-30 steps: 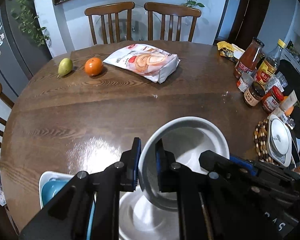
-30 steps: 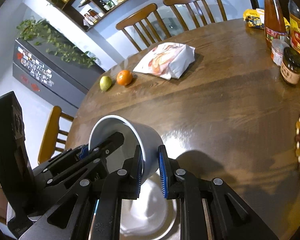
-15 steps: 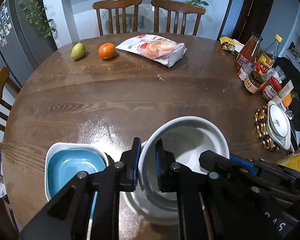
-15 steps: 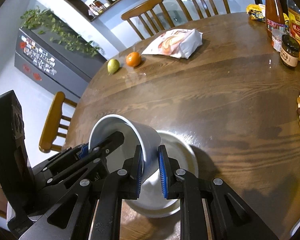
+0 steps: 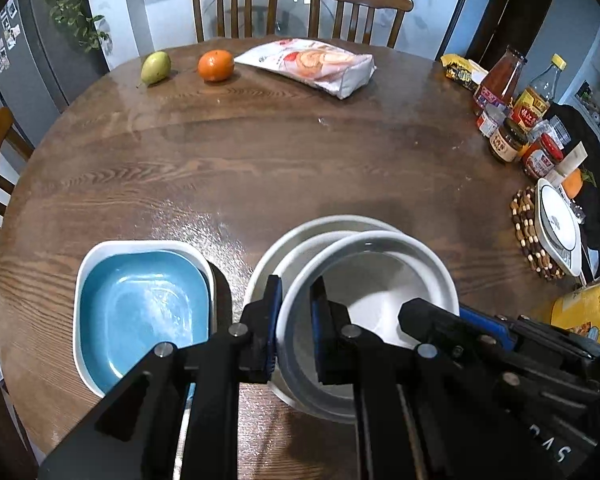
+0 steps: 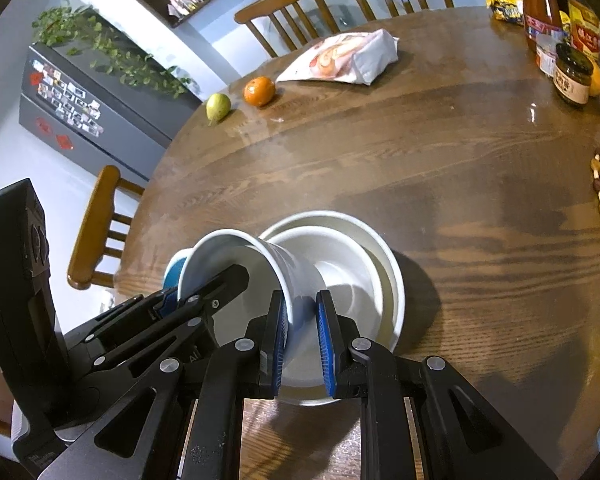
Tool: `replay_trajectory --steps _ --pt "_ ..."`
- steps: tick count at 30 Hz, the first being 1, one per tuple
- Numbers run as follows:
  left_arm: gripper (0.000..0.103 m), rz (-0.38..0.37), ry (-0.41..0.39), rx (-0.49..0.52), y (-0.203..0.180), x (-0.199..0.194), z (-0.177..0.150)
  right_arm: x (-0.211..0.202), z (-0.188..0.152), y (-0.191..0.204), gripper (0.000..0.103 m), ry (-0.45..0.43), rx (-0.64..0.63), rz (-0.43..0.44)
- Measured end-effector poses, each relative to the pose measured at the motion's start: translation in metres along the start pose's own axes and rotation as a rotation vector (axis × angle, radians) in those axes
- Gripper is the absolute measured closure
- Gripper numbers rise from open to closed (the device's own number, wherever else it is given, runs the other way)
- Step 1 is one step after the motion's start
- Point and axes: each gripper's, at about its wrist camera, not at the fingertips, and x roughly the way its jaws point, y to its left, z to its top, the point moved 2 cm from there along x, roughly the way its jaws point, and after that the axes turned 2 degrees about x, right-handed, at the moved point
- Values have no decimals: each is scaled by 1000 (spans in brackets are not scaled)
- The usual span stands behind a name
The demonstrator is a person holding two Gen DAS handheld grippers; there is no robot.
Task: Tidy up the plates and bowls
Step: 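Lower the white ramekin into the nested bowls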
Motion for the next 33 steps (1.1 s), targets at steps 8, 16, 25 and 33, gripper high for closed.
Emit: replay_trajectory --steps 8,16,25,33 --pt "93 -23 47 -1 -1 17 -6 11 -6 -11 84 31 25 -26" --pt "93 -31 84 0 -2 30 -10 21 -8 -19 84 53 45 -37" --pt "93 -33 89 5 -3 32 -10 22 -8 -21 84 62 47 -43" --pt "93 -38 93 -1 -3 33 -9 19 -7 -19 84 55 42 -45"
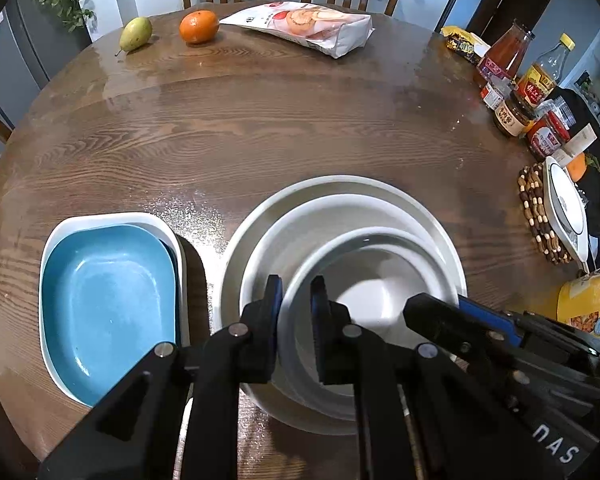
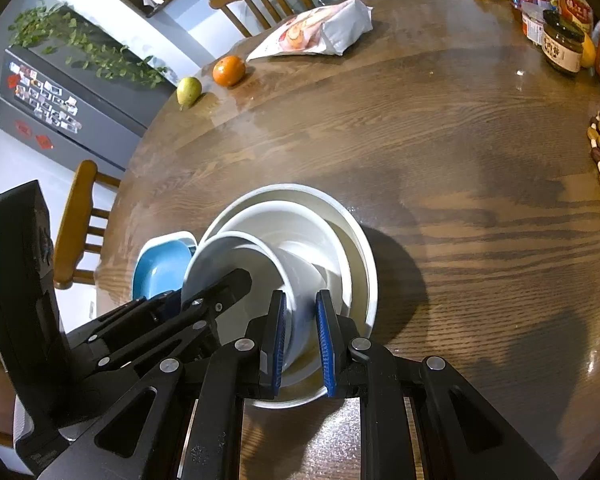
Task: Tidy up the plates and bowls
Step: 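Lower the white ramekin into the nested bowls, then open both tools and pull them back from the ramekin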
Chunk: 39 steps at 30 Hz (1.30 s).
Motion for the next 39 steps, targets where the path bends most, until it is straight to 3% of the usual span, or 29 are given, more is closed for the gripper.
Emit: replay_trajectory --steps 29,33,37,39 --pt "88 22 -71 21 1 -17 4 -7 2 2 84 -20 7 8" --pt "74 22 -87 19 1 -22 5 -13 4 1 84 -31 13 14" --pt "68 23 -107 19 1 -31 7 -24 7 3 84 -61 2 9" --pt "58 23 -120 18 2 -35 8 -29 7 4 84 -74 1 6"
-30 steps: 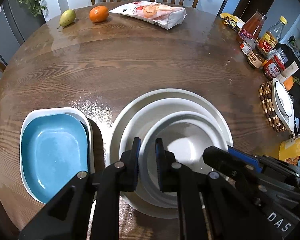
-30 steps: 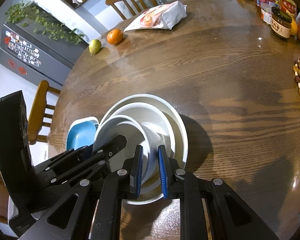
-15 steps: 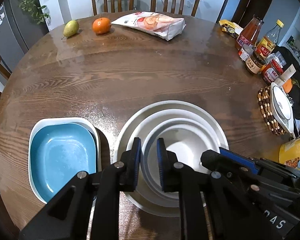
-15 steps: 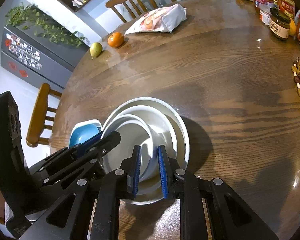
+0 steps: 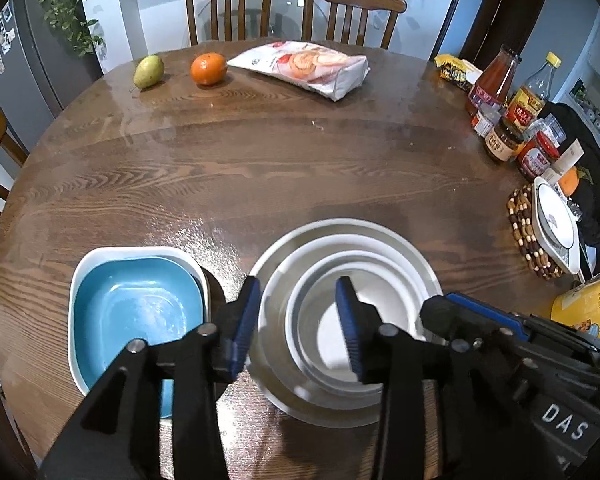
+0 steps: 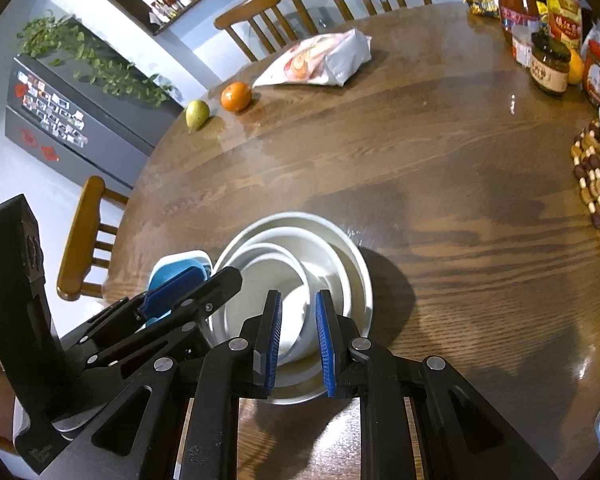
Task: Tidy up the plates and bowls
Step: 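Open both tools and pull them back from the ramekin, then reach both tools toward the large white bowl's rim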
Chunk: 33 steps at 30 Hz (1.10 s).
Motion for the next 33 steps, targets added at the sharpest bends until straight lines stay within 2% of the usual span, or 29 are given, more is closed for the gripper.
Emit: replay_trajectory --steps 3,5,7,18,29,33 --pt "46 21 -34 0 2 -8 2 -6 0 -1 70 -19 3 -7" --pt "39 27 -45 -3 5 -12 3 -10 0 -2 56 -35 2 -25" --pt "33 28 -54 -13 9 -15 3 -13 1 -4 53 -44 4 -28" --pt "33 41 -47 -35 25 -24 0 -23 0 -10 52 -58 4 -24" --pt "33 61 28 -134 67 -21 -15 -26 -3 -23 52 -38 19 -22" --pt "33 28 72 -189 80 -17 -21 -24 -5 -29 52 -21 26 -21"
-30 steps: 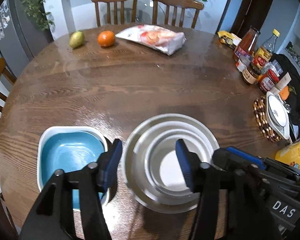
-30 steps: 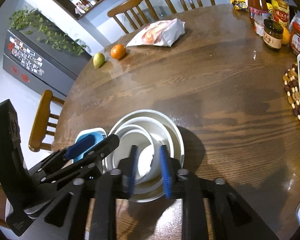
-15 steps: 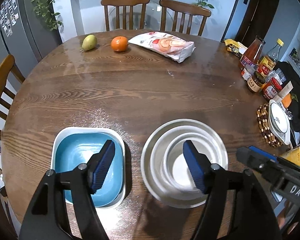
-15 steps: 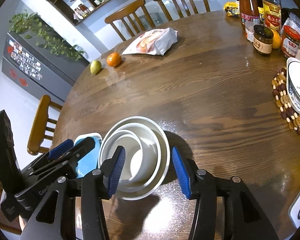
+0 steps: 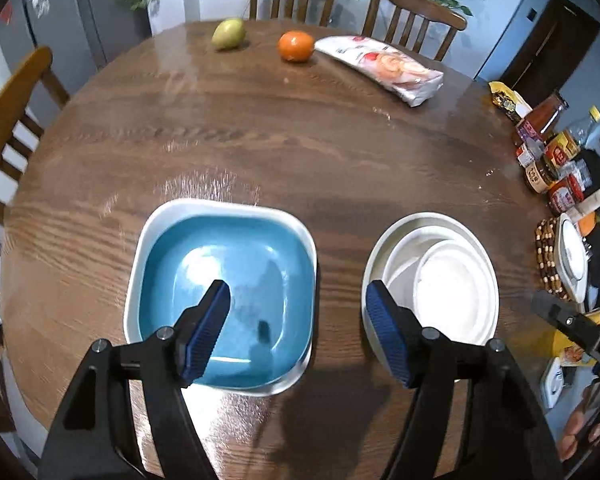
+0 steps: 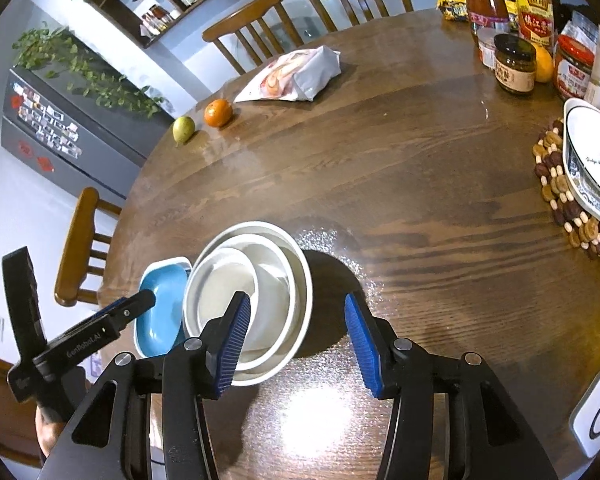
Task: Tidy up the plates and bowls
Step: 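Reach both tools toward the large white bowl's rim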
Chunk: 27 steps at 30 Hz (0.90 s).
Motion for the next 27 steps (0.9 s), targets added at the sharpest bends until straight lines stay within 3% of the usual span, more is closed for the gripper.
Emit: replay_trajectory --steps 11,27 --pt "34 -52 92 -40 3 16 -5 15 -6 -15 52 58 43 18" --pt "42 -32 146 -20 -2 32 2 29 -2 -24 52 88 51 -15"
